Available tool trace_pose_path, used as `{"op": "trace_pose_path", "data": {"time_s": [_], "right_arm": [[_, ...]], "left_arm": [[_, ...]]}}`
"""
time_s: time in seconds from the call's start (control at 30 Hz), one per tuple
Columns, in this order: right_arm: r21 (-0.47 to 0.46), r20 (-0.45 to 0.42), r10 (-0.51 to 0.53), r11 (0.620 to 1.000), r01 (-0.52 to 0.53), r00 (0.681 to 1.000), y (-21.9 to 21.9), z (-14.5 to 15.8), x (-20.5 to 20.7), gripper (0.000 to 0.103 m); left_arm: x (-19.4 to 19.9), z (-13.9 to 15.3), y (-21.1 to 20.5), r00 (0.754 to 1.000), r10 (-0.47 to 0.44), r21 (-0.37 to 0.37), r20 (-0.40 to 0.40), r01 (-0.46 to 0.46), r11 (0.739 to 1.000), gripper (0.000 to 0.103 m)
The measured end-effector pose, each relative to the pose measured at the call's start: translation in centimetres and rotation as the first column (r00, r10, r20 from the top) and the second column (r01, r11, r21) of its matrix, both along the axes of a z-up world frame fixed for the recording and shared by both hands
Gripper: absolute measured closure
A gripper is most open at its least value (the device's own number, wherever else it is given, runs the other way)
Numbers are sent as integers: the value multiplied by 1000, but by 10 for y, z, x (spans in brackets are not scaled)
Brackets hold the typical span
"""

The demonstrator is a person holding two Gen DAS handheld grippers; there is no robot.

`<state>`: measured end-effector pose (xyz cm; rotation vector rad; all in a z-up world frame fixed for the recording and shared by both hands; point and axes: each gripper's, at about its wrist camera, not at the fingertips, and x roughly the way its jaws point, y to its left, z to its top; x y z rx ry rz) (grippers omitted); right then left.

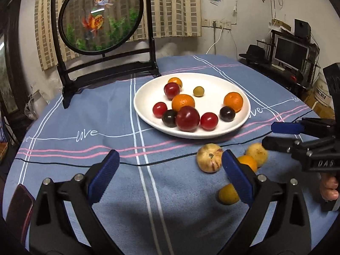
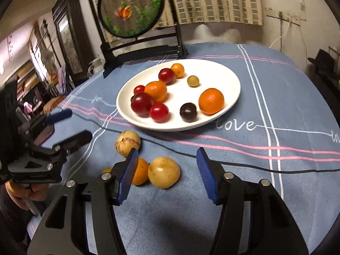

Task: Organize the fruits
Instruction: 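Grasp a small yellow potato with the left tool while the right tool grasps a large pale potato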

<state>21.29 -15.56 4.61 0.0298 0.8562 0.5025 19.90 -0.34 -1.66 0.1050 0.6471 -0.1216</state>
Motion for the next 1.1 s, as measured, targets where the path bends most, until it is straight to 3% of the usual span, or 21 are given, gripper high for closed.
{"op": "trace_pose_path", "data": {"time_s": [0.13, 0.8, 1.1], "right_arm": [[-62, -5, 11, 998, -11, 1000, 5, -4, -2, 56], [-88, -69, 38, 995, -44, 997, 8, -16, 0, 57], [-21, -109, 35, 999, -38, 993, 5, -23, 5, 63]], "left_arm": [[1, 1, 2, 1000, 6, -5, -10, -7, 1000, 4], [0, 1, 2, 1000, 10, 6, -12, -10, 1000, 4], [0, 1, 2, 1000, 12, 7, -10, -12, 1000, 4]]}}
